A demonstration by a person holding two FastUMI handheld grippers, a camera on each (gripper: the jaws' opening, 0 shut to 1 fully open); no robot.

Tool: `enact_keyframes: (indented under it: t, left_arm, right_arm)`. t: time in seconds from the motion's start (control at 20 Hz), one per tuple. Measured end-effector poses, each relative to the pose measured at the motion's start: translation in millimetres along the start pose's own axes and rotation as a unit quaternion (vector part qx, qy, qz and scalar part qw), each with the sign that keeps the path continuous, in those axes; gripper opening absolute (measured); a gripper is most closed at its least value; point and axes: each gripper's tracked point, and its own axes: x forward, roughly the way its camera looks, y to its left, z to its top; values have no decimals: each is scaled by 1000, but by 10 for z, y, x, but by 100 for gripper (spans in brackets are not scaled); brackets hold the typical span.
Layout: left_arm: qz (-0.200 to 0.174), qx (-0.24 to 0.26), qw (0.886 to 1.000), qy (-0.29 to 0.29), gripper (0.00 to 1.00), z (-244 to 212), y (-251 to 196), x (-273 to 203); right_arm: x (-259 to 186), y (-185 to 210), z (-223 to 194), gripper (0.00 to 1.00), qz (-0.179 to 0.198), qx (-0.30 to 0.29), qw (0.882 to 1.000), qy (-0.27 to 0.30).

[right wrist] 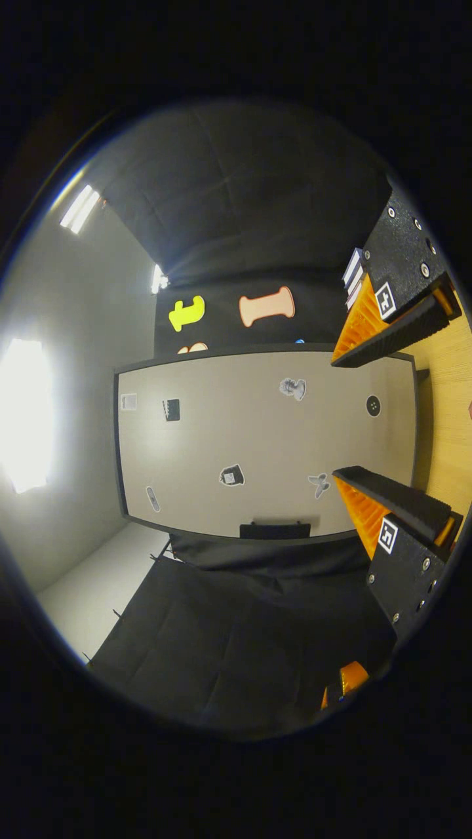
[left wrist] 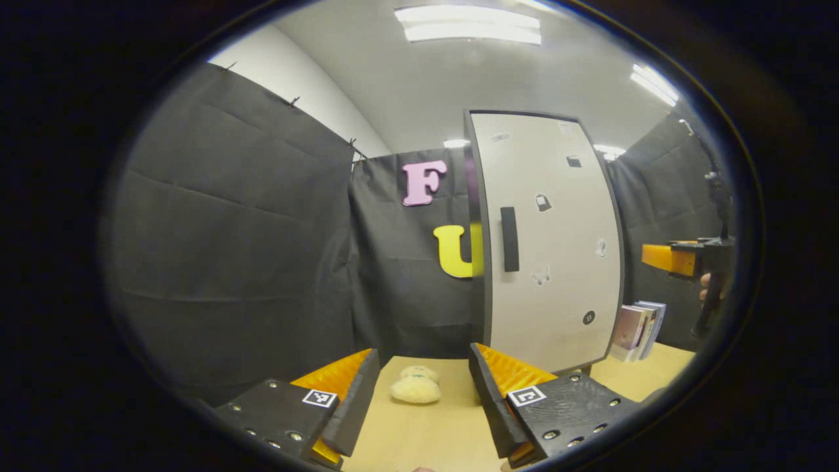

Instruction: Open the cabinet door with the right hand, grasp the bottle in the cabinet with the left hand and place it on the coaster, then close the cabinet door with the right hand.

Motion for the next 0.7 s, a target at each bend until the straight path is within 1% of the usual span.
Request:
enact_keyframes:
  t: [0.25,0.45,0.5,0.7]
  left_arm:
    - [19,0,1000,7,78,-74,258,-148]
    - [39,0,999,15,82,-144,478,-251]
    - [45,-1,999,17,78,-162,541,-280]
    - [71,4,997,23,78,-219,814,-426]
  right_arm:
    - [269,347,59,93,26,16,1000,1]
    - [499,707,143,94,53,27,998,-6]
    - [556,803,171,94,59,30,998,-8]
    - [808,1183,271,93,84,37,996,-17]
